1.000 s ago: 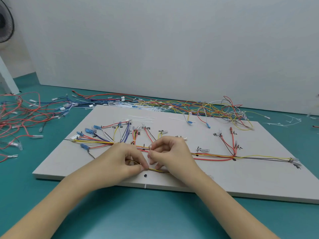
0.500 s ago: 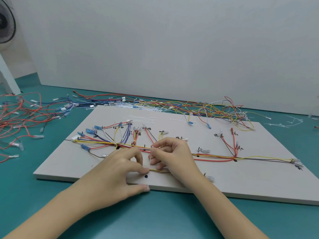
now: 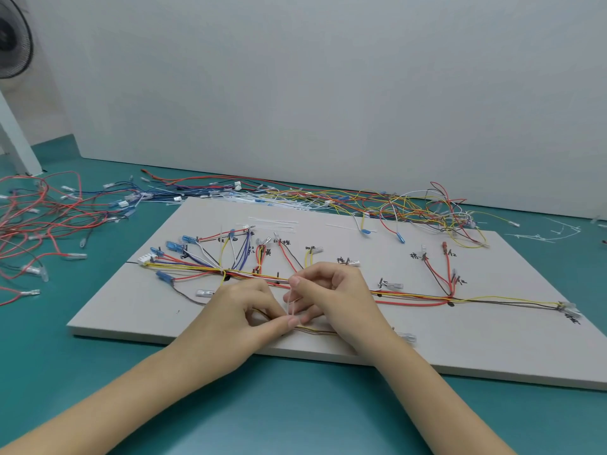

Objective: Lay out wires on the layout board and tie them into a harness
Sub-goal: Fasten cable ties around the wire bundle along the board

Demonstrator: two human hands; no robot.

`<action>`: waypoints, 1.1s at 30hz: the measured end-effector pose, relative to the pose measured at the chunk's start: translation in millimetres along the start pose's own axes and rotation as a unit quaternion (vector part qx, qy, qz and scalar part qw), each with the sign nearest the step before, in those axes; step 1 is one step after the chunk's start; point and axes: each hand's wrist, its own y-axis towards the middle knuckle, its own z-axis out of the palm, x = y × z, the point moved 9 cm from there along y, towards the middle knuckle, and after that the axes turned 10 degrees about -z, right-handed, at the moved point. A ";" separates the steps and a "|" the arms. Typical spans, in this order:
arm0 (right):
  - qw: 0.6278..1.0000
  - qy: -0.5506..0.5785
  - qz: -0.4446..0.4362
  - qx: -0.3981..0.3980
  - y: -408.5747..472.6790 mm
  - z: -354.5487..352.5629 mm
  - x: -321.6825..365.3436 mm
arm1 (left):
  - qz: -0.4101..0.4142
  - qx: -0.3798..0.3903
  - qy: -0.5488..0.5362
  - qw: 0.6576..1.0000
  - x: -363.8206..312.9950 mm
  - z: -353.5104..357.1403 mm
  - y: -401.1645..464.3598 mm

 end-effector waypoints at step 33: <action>1.000 -0.018 -0.005 -0.006 -2.7 -2.6 2.4 | -0.046 0.081 -0.046 0.995 16.3 -2.5 1.9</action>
